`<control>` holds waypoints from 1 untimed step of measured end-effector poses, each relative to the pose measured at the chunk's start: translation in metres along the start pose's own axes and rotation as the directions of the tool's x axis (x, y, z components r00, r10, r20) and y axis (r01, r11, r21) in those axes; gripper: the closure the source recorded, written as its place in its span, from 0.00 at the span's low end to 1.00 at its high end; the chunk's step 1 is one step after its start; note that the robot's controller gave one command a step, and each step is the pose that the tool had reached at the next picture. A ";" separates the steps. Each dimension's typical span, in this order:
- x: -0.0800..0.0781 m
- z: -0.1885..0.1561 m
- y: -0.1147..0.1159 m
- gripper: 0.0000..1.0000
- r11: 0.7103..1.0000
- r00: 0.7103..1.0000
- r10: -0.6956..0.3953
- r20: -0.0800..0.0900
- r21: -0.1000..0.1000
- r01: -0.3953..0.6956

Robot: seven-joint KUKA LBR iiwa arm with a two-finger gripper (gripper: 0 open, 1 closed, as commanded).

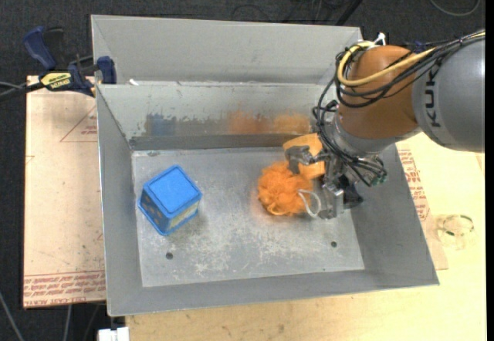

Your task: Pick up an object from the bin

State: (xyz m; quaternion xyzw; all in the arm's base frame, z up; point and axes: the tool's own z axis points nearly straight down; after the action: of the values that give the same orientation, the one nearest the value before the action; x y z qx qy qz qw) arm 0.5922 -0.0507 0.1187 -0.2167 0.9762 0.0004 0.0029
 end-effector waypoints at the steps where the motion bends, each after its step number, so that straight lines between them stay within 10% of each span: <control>1: -0.017 0.047 0.022 1.00 0.939 0.939 -0.345 0.008 0.008 0.345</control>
Offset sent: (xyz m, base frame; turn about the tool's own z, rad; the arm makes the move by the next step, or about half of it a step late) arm 0.0000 0.0000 0.0000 0.0000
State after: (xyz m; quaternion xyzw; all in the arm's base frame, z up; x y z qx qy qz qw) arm 0.5987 -0.0236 0.0713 -0.3843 0.9232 -0.0021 0.0082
